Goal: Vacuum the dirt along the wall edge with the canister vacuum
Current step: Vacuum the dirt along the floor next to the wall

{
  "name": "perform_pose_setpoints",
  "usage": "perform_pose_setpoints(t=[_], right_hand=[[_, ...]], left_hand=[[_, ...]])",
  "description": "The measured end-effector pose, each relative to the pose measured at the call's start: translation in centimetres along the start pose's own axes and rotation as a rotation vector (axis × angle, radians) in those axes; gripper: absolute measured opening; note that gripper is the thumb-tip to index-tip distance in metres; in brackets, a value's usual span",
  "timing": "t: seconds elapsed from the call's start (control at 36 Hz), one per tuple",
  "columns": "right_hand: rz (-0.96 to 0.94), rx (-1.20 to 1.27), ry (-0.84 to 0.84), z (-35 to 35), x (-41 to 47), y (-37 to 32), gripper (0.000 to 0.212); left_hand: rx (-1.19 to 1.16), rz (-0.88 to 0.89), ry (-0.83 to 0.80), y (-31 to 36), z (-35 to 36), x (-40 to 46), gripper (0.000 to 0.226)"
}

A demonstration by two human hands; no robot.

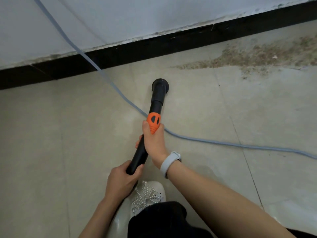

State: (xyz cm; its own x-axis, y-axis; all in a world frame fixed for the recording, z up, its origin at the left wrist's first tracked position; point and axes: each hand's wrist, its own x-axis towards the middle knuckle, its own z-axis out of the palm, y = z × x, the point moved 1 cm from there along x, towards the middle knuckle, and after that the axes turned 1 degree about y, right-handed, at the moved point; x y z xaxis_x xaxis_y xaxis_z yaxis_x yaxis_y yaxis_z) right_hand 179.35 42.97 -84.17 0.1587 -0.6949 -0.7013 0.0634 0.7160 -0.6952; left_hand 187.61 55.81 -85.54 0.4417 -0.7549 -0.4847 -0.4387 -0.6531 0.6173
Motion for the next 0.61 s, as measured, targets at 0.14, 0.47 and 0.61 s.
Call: perform_pose_setpoints(t=[0.14, 0.47, 0.61], right_hand=[[-0.019, 0.008, 0.068, -1.1, 2.7, -3.2, 0.025], [0.026, 0.023, 0.156, -3.6, 5.5, -7.8, 0.034], [0.03, 0.069, 0.197, -4.1, 5.3, -6.5, 0.028]], left_hand=[[0.003, 0.028, -0.01, 3.4, 0.9, 2.7, 0.047], [-0.044, 0.068, -0.059, 8.6, 2.2, 5.4, 0.055], [-0.02, 0.077, -0.091, 7.7, 2.5, 5.3, 0.06]])
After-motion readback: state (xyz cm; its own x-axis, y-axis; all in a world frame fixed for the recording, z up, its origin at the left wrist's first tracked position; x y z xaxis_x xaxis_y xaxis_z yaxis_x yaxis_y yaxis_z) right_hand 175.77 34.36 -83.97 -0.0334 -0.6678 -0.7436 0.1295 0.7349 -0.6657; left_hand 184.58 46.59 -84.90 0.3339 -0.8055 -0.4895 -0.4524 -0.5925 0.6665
